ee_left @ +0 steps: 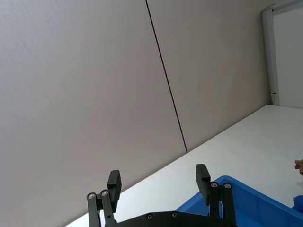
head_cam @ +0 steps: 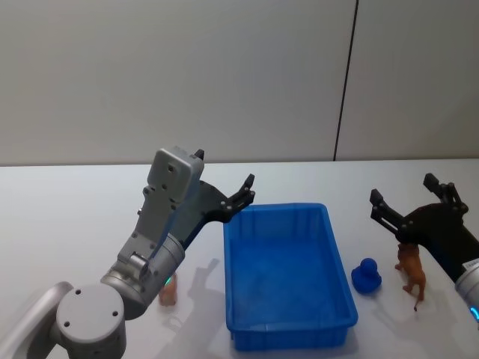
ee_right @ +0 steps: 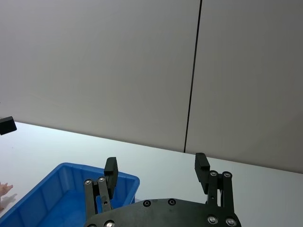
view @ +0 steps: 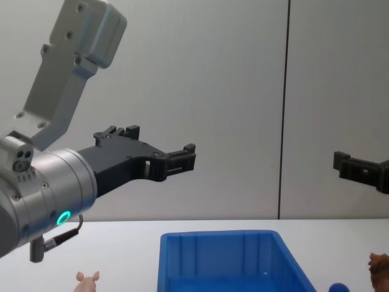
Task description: Pick up the two dolls from the table and place them into the box.
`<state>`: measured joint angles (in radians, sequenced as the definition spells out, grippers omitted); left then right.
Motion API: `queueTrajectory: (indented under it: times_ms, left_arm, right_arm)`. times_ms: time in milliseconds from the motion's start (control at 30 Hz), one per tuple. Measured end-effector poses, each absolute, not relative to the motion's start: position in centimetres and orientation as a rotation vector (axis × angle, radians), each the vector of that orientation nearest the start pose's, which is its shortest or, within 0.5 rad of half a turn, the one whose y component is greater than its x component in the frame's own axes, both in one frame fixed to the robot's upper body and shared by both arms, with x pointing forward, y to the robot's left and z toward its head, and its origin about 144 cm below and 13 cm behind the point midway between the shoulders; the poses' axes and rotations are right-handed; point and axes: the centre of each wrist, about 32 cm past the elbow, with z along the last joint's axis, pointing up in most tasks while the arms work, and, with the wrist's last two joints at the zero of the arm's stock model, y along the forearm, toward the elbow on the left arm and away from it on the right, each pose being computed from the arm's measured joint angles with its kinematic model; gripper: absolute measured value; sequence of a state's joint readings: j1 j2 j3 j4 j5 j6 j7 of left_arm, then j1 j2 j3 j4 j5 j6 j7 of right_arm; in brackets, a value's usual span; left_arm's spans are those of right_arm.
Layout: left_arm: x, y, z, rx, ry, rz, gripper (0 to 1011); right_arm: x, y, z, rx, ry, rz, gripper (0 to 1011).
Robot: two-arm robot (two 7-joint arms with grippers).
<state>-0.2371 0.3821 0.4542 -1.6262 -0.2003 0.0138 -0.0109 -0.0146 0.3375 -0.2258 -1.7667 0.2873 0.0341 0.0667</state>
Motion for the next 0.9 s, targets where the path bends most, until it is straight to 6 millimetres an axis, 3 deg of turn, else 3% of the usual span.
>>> queueTrajectory:
  times_ms: [900]
  left_arm:
    - [49.20,19.84,120.44,0.061,-0.268,1.124,1001]
  right_arm:
    - [44.33,-23.71,118.87,0.026,-0.075,-1.230,1001]
